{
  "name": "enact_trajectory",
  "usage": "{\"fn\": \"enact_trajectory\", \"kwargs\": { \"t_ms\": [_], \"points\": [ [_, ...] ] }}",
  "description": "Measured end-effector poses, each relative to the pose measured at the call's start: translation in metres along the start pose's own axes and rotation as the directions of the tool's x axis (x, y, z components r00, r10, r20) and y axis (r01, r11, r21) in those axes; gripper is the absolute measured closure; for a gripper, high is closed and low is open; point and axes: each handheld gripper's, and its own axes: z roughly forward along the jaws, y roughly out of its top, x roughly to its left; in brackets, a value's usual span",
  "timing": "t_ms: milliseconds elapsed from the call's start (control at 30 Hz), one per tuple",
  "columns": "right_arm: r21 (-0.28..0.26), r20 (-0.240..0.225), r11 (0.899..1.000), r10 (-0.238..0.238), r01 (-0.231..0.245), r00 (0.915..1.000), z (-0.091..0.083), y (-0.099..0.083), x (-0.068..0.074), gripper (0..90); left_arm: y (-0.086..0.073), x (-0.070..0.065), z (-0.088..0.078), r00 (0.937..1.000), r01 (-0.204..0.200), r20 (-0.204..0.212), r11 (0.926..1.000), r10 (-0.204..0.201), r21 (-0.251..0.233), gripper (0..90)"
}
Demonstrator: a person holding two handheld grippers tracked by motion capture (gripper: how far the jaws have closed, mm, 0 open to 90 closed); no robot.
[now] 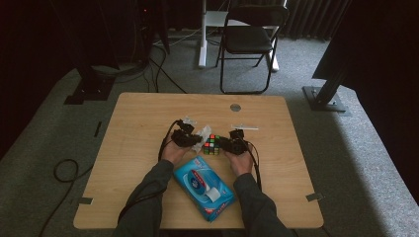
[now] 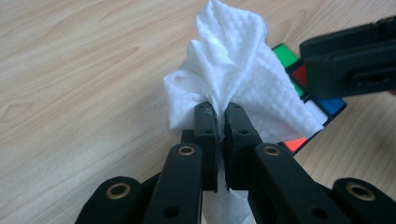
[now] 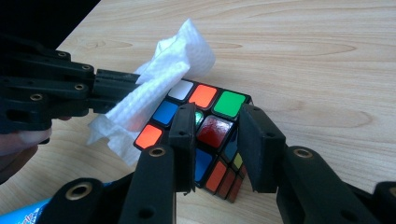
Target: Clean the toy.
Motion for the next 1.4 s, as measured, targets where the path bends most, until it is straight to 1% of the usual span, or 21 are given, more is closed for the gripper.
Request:
{"fn": "enact_trajectory", "kwargs": {
  "t_ms": [67, 133, 233, 467, 500, 567, 633, 800, 867, 1000, 1067, 1100, 1200, 1300, 1333, 1400],
  "points": [
    [0.003, -0.002, 1.0, -0.001, 0.002, 1.0, 0.001, 0.0, 0.0, 67.4, 0.003, 0.001, 0.0, 0.9998, 0.018, 0.01, 0.9997, -0.018, -0.014, 85.8],
    [0.004, -0.002, 1.0, -0.002, 0.002, 1.0, 0.001, 0.0, 0.0, 67.4, 0.004, 0.0, 0.001, 0.9997, 0.022, 0.01, 0.9996, -0.022, -0.015, 85.7],
    [0.004, -0.004, 1.0, -0.002, 0.002, 1.0, 0.001, 0.0, 0.0, 67.3, 0.005, -0.002, 0.004, 0.9999, 0.01, 0.005, 1.0, -0.01, 0.001, 85.7],
    [0.002, 0.0, 1.0, 0.001, -0.001, 1.0, 0.001, 0.0, 0.0, 67.4, 0.005, 0.0, 0.008, 0.9998, 0.019, 0.001, 0.9996, -0.019, 0.021, 85.6],
    [0.002, 0.0, 1.0, 0.003, -0.003, 1.0, 0.001, 0.0, 0.0, 67.4, 0.005, 0.001, 0.009, 0.9997, 0.023, -0.001, 0.9993, -0.023, 0.029, 85.6],
    [0.002, -0.001, 1.0, 0.003, -0.003, 1.0, 0.001, 0.0, 0.0, 67.5, 0.003, 0.001, 0.013, 0.9998, 0.018, -0.01, 0.998, -0.018, 0.06, 85.6],
    [0.001, -0.004, 1.0, 0.007, -0.007, 1.0, 0.001, 0.0, -0.001, 67.6, 0.001, 0.001, 0.02, 0.9999, 0.012, -0.01, 0.9949, -0.011, 0.1, 85.6],
    [0.001, -0.003, 1.0, 0.008, -0.008, 1.0, 0.001, 0.0, -0.001, 67.6, -0.005, 0.003, 0.034, 0.9999, 0.003, -0.013, 0.9866, 0.0, 0.163, 85.5],
    [0.0, -0.002, 1.0, 0.011, -0.011, 0.9999, 0.001, -0.001, 0.0, 67.6, -0.006, 0.004, 0.035, 0.9999, 0.009, -0.012, 0.9869, -0.007, 0.161, 85.5],
    [-0.002, -0.001, 1.0, 0.017, -0.017, 0.9999, 0.001, -0.001, 0.0, 67.5, -0.004, 0.003, 0.035, 0.9998, -0.002, -0.019, 0.9857, 0.006, 0.169, 85.3],
    [-0.004, -0.001, 1.0, 0.019, -0.019, 0.9998, 0.001, -0.001, 0.0, 67.6, -0.004, 0.002, 0.034, 0.9996, -0.011, -0.025, 0.9863, 0.015, 0.164, 85.2],
    [-0.006, 0.0, 1.0, 0.021, -0.021, 0.9998, 0.001, -0.001, 0.0, 67.8, -0.005, 0.001, 0.033, 0.9996, -0.006, -0.026, 0.987, 0.011, 0.161, 85.2],
    [-0.015, 0.002, 0.999, 0.028, -0.028, 0.9996, 0.002, -0.001, -0.001, 68.7, -0.004, 0.001, 0.022, 0.9998, -0.003, -0.018, 0.9915, 0.006, 0.13, 85.2],
    [-0.02, 0.006, 0.999, 0.034, -0.034, 0.9994, 0.003, -0.001, -0.001, 69.1, -0.001, 0.002, 0.007, 0.9999, 0.011, 0.005, 0.9967, -0.011, 0.08, 85.2],
    [-0.022, 0.007, 0.999, 0.036, -0.036, 0.9993, 0.003, -0.001, -0.001, 69.2, 0.001, 0.001, 0.003, 0.9999, 0.002, 0.012, 0.9973, -0.002, 0.073, 85.2],
    [-0.025, 0.01, 0.999, 0.04, -0.04, 0.9992, 0.003, -0.001, -0.001, 69.3, 0.001, -0.003, -0.001, 0.9997, -0.021, 0.014, 0.9966, 0.02, 0.08, 85.2]
  ]
}}
